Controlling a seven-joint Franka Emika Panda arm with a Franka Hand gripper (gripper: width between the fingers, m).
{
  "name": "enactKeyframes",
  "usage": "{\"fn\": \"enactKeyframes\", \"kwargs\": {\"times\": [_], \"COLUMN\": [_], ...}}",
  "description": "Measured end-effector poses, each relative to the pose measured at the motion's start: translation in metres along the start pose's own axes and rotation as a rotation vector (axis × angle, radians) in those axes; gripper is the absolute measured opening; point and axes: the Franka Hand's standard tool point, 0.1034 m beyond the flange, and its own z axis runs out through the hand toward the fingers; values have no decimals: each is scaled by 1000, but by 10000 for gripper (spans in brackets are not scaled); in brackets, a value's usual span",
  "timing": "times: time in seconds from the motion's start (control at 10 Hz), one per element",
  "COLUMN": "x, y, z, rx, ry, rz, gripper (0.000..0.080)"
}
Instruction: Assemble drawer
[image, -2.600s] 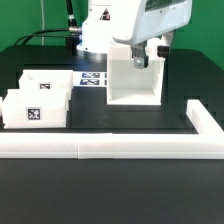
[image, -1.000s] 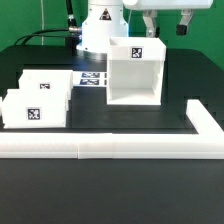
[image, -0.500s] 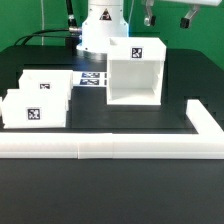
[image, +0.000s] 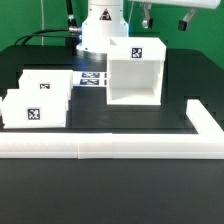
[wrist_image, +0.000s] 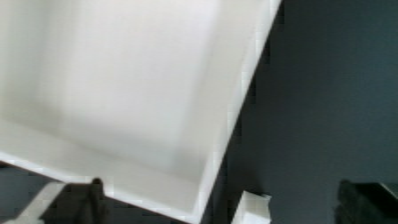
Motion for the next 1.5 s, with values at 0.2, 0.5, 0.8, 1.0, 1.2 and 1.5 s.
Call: {"fn": "enactKeyframes", "kwargs": {"times": [0.2, 0.5, 0.8, 1.0, 1.2, 1.5], "x": [-11, -18, -27, -32, -31, -28], "y": [-4, -12, -14, -15, -15, -15], "z": [13, 29, 41, 50, 50, 48], "rx": [82, 148, 144, 141, 142, 143], "ry": [6, 5, -27, -33, -30, -31], "rz": [125, 220, 244, 257, 261, 262], "gripper": [649, 649, 649, 521, 387, 50]}}
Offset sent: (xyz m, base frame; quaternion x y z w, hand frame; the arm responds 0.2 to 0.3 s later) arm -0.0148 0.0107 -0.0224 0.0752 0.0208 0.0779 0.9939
